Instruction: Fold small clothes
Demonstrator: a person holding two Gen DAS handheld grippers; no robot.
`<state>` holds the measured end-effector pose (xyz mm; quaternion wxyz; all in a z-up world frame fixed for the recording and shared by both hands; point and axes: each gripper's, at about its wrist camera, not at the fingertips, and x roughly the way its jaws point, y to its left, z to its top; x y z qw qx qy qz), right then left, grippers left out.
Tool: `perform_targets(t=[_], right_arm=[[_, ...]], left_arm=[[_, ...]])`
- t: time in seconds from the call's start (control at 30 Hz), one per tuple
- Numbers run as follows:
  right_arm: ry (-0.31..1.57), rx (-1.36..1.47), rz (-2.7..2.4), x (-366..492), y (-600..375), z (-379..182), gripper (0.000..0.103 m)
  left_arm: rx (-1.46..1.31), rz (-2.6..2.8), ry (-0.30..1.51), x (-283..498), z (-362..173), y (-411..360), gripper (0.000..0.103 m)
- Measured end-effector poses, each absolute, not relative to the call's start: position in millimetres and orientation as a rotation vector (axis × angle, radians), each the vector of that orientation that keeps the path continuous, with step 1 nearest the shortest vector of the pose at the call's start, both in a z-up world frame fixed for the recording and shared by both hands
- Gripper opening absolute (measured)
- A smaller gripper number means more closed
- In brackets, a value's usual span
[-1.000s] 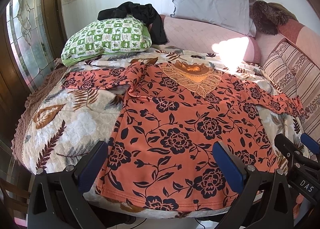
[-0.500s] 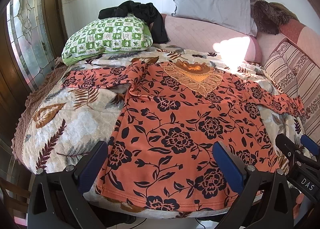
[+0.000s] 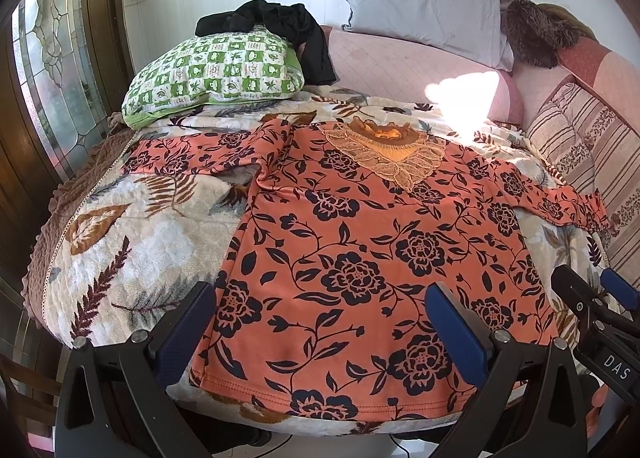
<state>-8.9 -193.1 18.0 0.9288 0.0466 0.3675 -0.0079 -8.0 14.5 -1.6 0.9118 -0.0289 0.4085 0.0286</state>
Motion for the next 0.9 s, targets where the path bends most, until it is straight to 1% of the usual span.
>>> perform_targets(t=[0.33,0.43,0.53,0.7,0.8,0.9], right_arm=[[0.759,0.108,-0.005,-7.4,-195.2,15.1,0.103],[0.79,0.138,0.017,-3.7,-198.9,6.5,0.103],[0.802,0.183,0.047,-2.0,-211.1,-3.0,0.103],[0.789,0.484,0.111,12.6,-282.2,-25.3,0.103],[0.732,0.684,0.058,28.5,-353.9,-38.8,0.103],[0.652,0.962,-0.008,50.7,-442.4,-61.4,0.103]], left_arm=[[-0.068,0.05,0.86,-4.6,-6.5,17.7,0.103],[-0.114,0.017,0.917,3.9,-23.0,24.9,0.103],[-0.148,-0.005,1.01,16.3,-47.8,29.4,0.103],[-0.145,0.002,1.103,30.9,-83.2,26.1,0.103],[-0.115,-0.015,1.127,40.1,-95.6,19.5,0.103],[-0.094,-0.019,1.131,52.6,-103.4,16.6,0.103]])
